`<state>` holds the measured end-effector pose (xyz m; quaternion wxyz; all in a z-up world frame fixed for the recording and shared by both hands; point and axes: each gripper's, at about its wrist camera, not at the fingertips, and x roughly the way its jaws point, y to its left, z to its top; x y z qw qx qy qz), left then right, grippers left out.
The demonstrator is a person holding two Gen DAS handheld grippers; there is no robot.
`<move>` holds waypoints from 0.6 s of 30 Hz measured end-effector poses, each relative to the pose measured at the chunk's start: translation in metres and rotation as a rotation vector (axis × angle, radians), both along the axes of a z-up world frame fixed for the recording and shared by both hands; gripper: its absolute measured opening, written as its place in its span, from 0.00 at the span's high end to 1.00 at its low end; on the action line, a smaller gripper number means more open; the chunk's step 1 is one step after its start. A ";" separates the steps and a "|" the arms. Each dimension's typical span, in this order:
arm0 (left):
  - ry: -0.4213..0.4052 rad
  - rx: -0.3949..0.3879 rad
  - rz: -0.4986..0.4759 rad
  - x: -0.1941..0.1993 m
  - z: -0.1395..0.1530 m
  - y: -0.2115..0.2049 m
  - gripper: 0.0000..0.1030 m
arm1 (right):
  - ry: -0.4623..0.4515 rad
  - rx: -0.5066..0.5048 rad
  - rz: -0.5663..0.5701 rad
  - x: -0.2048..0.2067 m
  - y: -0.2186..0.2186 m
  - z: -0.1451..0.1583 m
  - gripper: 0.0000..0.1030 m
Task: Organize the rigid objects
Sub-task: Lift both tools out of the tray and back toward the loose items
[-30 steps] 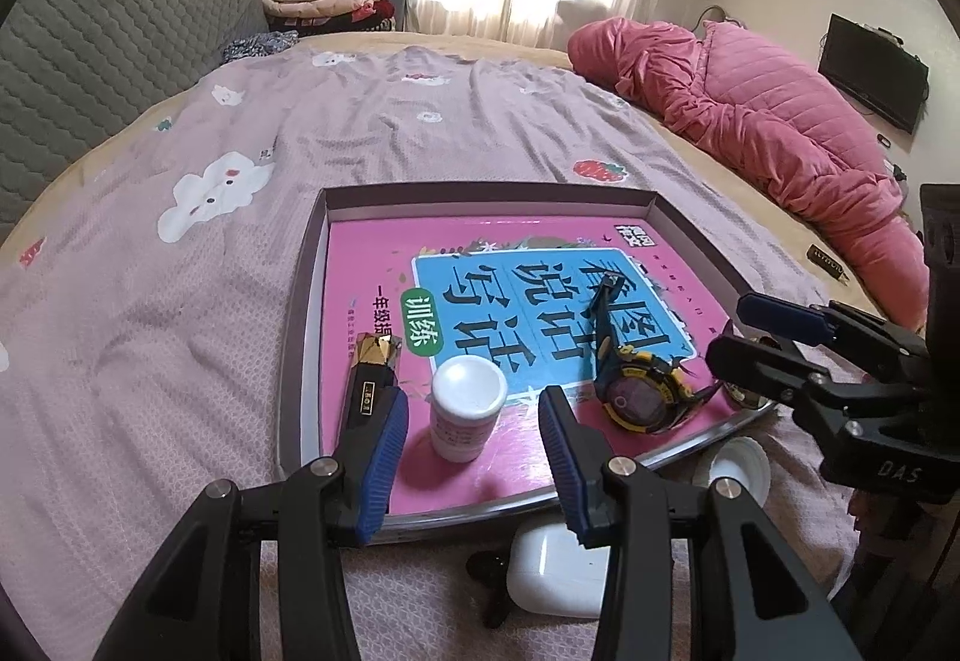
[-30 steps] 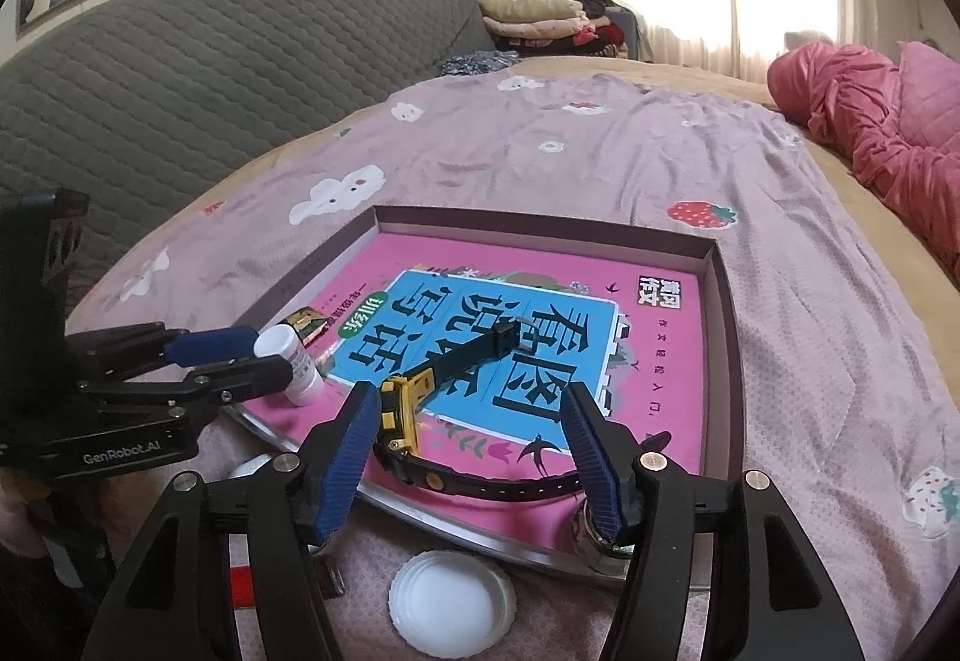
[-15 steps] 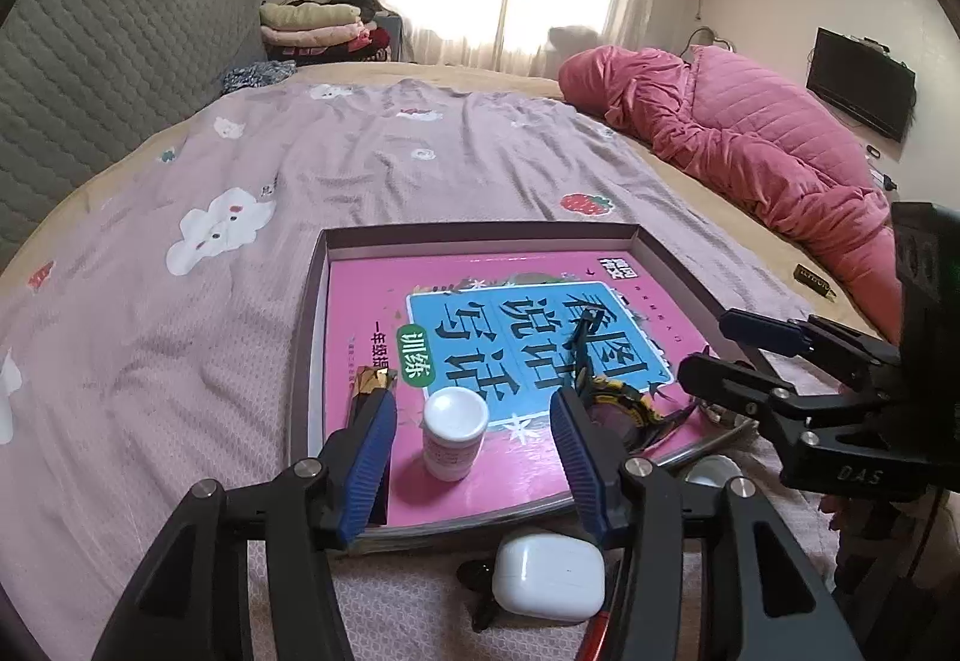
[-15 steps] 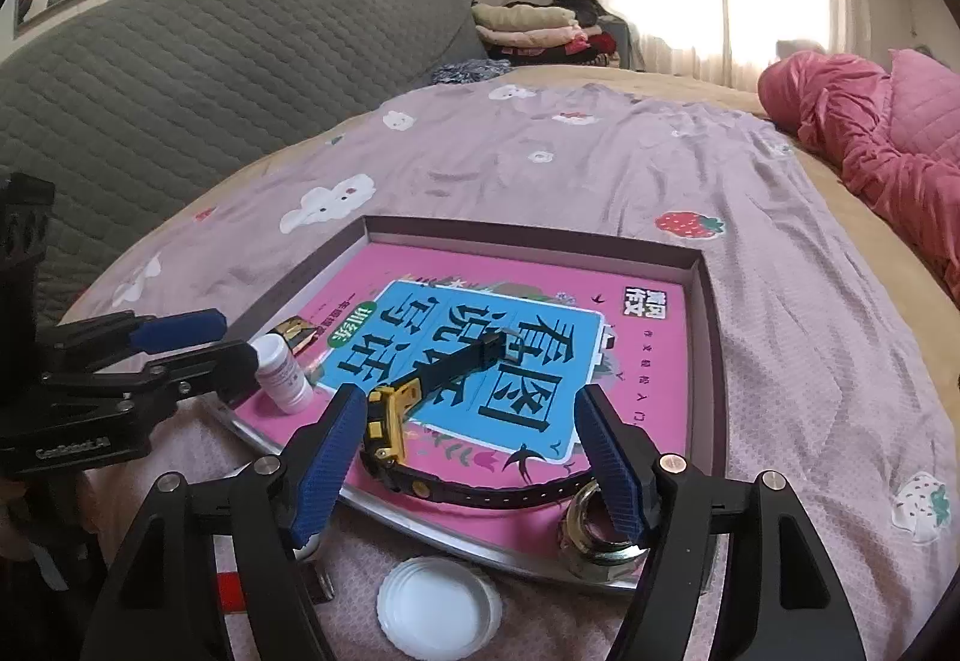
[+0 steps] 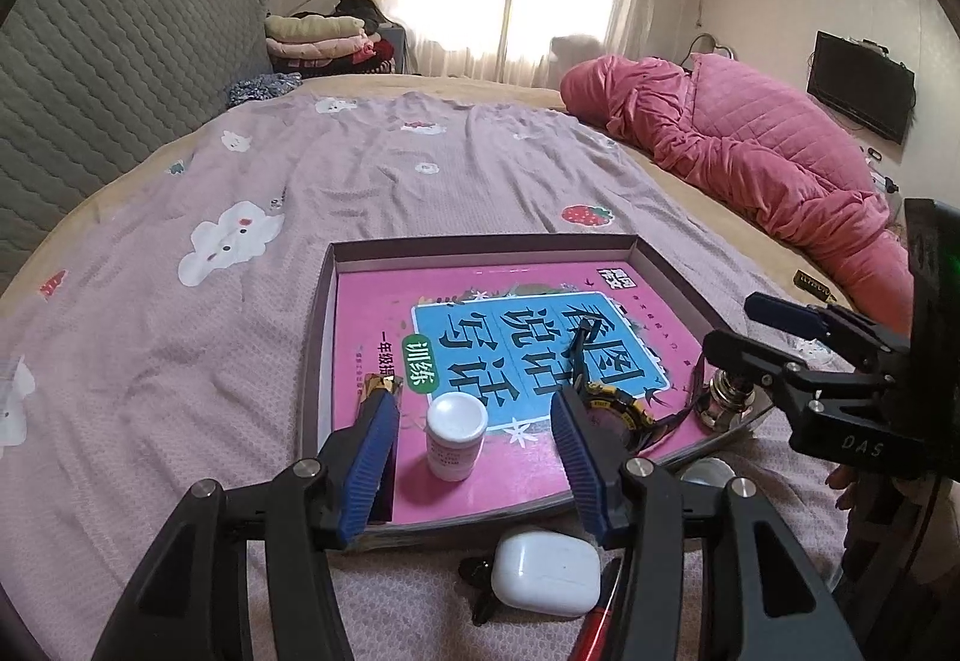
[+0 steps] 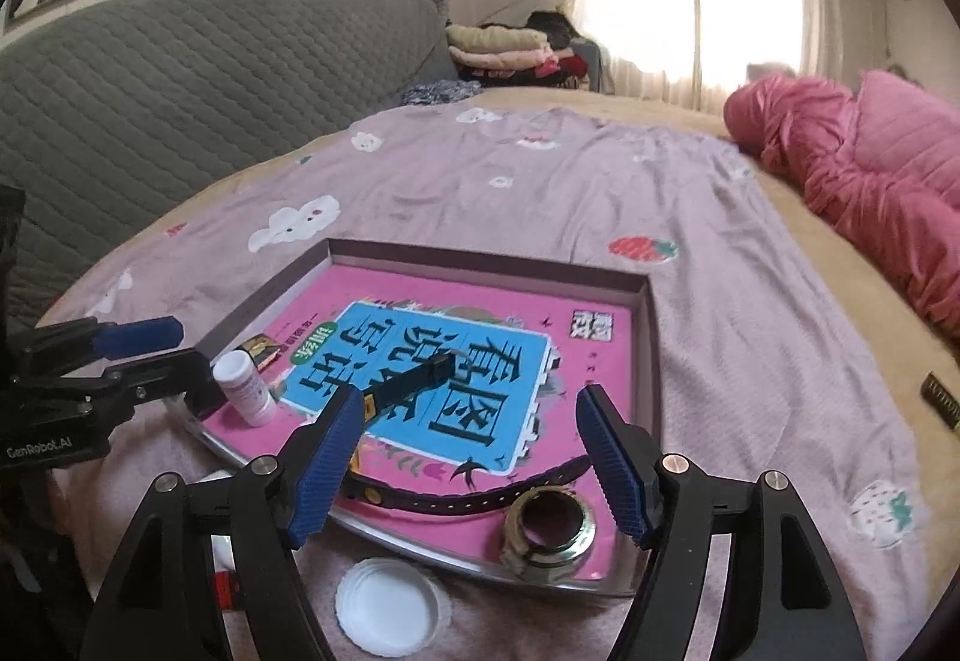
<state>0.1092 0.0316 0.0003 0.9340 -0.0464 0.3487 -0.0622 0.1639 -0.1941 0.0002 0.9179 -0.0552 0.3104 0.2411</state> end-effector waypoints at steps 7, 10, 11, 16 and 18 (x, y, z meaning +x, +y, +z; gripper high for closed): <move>-0.012 -0.004 0.024 -0.004 0.004 0.005 0.47 | -0.044 -0.044 0.000 -0.009 0.003 0.003 0.28; -0.013 -0.003 0.029 -0.005 0.005 0.007 0.47 | -0.059 -0.060 0.001 -0.014 0.004 0.004 0.27; -0.013 -0.002 0.030 -0.005 0.006 0.008 0.47 | -0.056 -0.057 -0.001 -0.015 0.003 0.005 0.27; -0.019 -0.010 0.054 -0.008 0.011 0.018 0.47 | -0.044 -0.039 -0.024 -0.017 -0.005 0.006 0.27; -0.019 -0.017 0.066 -0.011 0.013 0.022 0.47 | -0.041 -0.033 -0.036 -0.019 -0.009 0.006 0.27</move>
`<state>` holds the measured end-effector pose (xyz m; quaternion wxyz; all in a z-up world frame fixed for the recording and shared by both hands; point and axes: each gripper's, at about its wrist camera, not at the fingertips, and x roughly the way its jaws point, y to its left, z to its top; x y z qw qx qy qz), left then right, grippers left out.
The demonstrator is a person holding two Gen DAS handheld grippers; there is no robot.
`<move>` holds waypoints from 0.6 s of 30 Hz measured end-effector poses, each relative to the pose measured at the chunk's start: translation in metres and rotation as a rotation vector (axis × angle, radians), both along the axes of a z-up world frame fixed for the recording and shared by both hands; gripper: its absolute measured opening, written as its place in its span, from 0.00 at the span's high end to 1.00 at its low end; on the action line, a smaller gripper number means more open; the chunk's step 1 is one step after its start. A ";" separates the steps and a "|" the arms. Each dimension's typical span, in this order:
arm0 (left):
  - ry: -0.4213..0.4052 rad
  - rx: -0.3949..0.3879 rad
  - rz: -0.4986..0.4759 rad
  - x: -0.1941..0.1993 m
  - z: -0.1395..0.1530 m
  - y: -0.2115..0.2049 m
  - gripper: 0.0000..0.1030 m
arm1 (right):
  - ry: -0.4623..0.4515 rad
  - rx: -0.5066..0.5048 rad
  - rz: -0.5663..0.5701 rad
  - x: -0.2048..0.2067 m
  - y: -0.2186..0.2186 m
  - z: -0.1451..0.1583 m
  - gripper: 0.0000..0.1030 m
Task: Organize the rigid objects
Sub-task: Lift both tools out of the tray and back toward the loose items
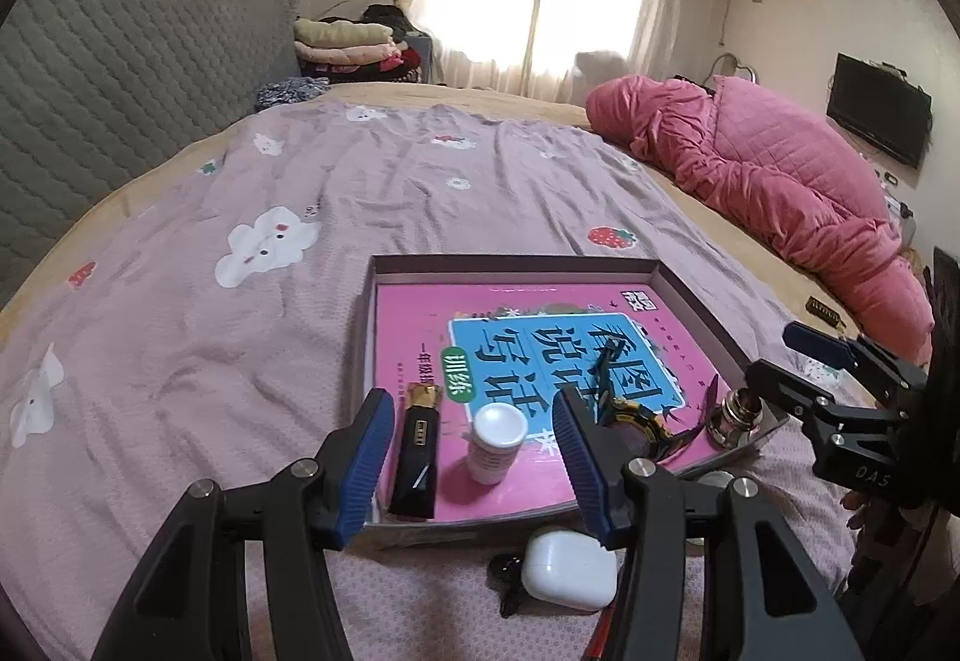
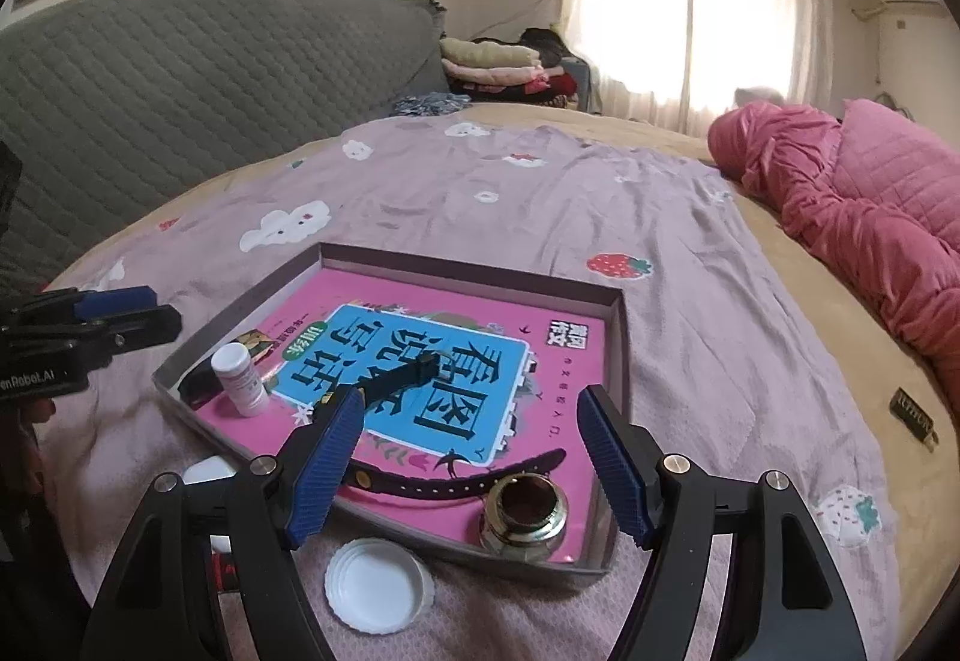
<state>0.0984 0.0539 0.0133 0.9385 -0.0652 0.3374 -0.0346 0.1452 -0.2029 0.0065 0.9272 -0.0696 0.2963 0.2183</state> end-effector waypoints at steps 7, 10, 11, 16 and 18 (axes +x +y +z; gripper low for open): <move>-0.008 0.003 0.003 -0.010 0.007 0.002 0.47 | 0.006 0.023 -0.027 -0.009 -0.011 0.005 0.27; -0.010 0.007 -0.003 -0.015 0.009 0.000 0.47 | 0.008 0.024 -0.028 -0.015 -0.013 0.007 0.27; -0.009 0.007 -0.007 -0.016 0.010 0.000 0.47 | 0.010 0.027 -0.027 -0.017 -0.014 0.008 0.27; -0.010 0.020 -0.031 -0.023 0.012 -0.008 0.47 | 0.000 0.018 -0.014 -0.029 -0.014 0.012 0.27; -0.007 0.021 -0.038 -0.025 0.012 -0.010 0.47 | 0.001 0.015 -0.012 -0.032 -0.013 0.012 0.27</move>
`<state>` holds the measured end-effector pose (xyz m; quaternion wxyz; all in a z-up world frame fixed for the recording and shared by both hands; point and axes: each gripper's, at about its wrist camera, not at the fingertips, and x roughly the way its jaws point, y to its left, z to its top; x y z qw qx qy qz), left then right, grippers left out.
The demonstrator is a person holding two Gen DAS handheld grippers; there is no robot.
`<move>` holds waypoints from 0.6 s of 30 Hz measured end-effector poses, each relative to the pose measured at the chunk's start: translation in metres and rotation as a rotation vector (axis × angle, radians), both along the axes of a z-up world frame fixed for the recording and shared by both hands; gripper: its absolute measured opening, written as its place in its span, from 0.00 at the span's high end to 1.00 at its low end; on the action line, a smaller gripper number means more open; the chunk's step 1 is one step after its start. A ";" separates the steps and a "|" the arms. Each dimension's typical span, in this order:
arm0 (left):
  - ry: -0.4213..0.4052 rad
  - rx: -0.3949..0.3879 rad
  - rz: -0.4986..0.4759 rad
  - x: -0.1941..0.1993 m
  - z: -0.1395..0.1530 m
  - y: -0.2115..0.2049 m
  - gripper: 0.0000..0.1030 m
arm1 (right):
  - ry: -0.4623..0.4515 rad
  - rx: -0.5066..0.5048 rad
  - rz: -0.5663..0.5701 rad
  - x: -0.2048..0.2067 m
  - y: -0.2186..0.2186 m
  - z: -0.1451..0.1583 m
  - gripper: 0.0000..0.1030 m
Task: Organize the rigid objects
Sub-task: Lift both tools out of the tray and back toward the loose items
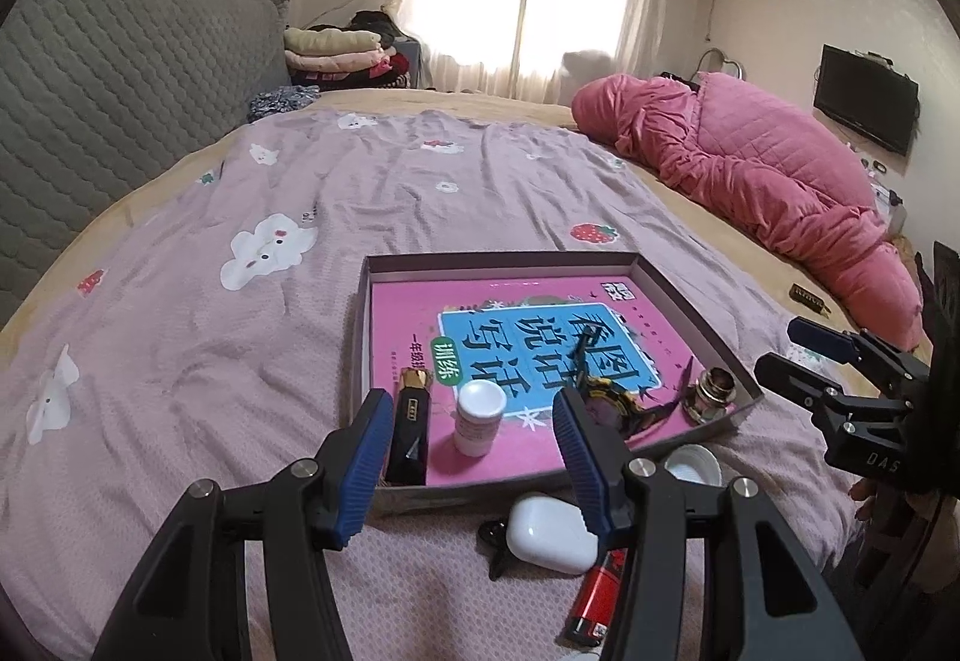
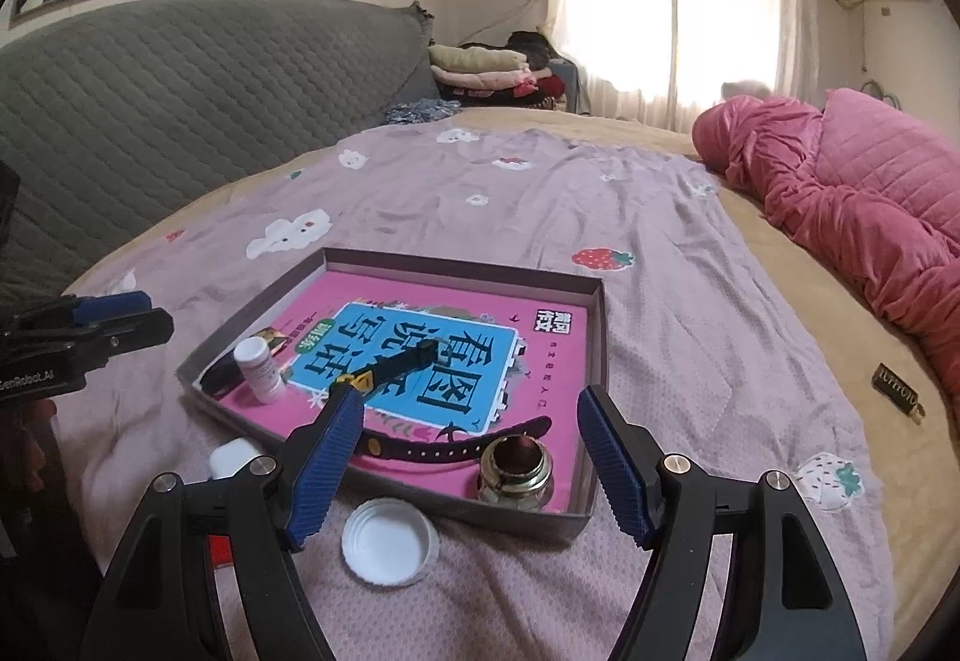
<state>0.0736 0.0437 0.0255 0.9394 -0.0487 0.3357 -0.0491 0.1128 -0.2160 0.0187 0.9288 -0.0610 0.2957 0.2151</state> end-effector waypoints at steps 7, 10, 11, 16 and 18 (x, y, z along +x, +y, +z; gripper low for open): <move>0.011 0.011 -0.014 -0.006 0.000 -0.007 0.47 | 0.008 -0.014 0.008 -0.010 0.002 -0.001 0.27; 0.029 0.007 -0.019 -0.009 -0.003 -0.010 0.47 | 0.016 -0.017 0.013 -0.014 0.004 -0.002 0.27; 0.030 0.011 -0.027 -0.011 -0.003 -0.012 0.47 | 0.017 -0.020 0.015 -0.015 0.005 -0.002 0.27; 0.027 0.017 -0.034 -0.016 -0.002 -0.014 0.47 | 0.014 -0.033 0.027 -0.022 0.008 -0.002 0.27; 0.035 0.021 -0.032 -0.017 -0.003 -0.013 0.47 | 0.018 -0.042 0.035 -0.024 0.010 -0.003 0.27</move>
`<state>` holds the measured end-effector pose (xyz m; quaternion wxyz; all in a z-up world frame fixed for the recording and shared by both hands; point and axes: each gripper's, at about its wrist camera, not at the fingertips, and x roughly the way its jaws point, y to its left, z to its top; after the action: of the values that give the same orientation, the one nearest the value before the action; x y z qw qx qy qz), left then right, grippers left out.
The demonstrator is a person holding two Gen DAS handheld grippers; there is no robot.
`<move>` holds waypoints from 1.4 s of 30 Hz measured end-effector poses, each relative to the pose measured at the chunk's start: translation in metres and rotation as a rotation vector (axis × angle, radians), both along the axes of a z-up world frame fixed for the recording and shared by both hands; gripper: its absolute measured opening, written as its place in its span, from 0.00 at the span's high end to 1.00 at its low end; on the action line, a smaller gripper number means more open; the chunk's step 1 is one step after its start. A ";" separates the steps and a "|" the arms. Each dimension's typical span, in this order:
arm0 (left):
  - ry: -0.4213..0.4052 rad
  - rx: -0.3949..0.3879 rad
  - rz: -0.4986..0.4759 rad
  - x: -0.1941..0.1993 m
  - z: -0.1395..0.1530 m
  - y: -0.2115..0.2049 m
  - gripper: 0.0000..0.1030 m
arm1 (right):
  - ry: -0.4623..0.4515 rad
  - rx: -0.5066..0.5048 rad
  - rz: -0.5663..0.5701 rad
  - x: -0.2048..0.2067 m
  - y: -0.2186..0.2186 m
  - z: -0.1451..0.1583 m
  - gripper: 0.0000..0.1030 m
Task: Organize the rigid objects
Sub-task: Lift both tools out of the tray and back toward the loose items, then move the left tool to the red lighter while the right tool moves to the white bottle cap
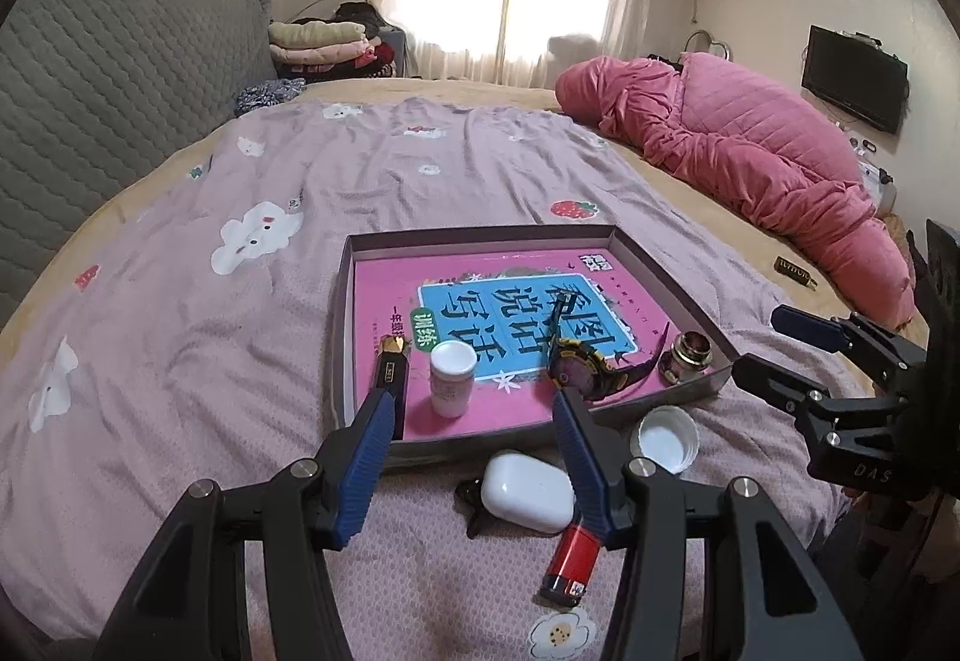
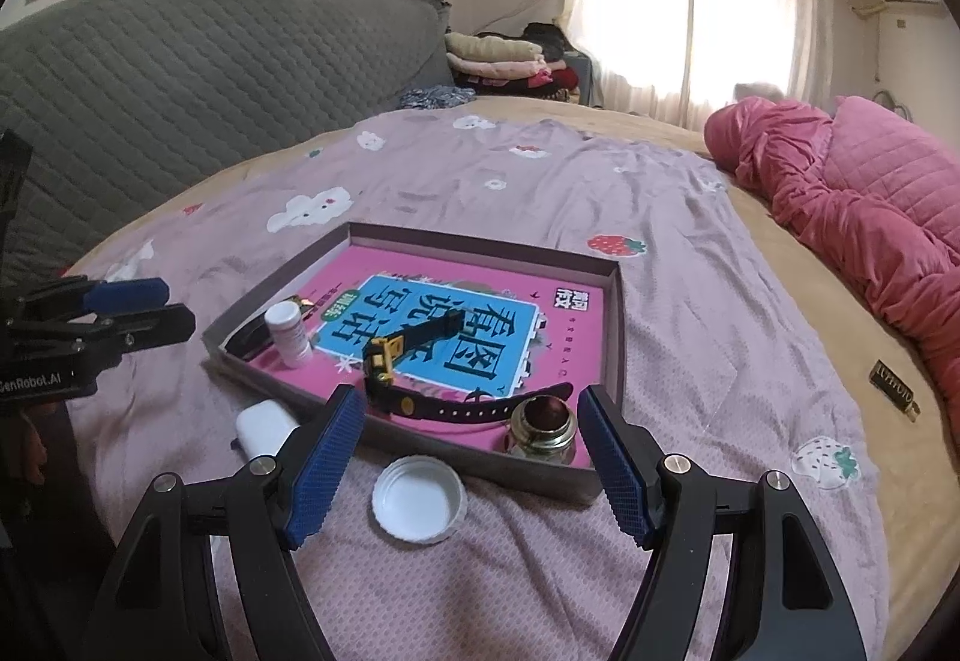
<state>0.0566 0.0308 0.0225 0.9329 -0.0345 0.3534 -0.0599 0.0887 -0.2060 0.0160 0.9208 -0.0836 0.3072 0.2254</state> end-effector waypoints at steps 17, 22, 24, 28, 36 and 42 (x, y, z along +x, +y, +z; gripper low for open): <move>0.077 0.019 -0.039 -0.007 -0.012 -0.010 0.47 | 0.066 -0.046 0.000 -0.007 0.005 -0.013 0.27; 0.097 0.039 -0.069 -0.010 -0.016 -0.019 0.47 | 0.092 -0.061 -0.012 -0.008 0.002 -0.019 0.27; 0.105 0.042 -0.078 -0.010 -0.017 -0.022 0.47 | 0.095 -0.063 -0.011 -0.009 0.002 -0.020 0.27; 0.114 0.046 -0.089 -0.011 -0.019 -0.026 0.47 | 0.093 -0.069 -0.005 -0.012 0.003 -0.019 0.27; 0.133 0.042 -0.103 -0.012 -0.023 -0.030 0.47 | 0.102 -0.080 0.005 -0.016 0.006 -0.020 0.27; 0.162 0.065 -0.129 -0.013 -0.031 -0.039 0.47 | 0.107 -0.099 0.015 -0.018 0.009 -0.023 0.27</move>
<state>0.0439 -0.0081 -0.0080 0.8961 0.0136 0.4309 -0.1052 0.0706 -0.1970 -0.0068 0.8961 -0.1192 0.3660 0.2208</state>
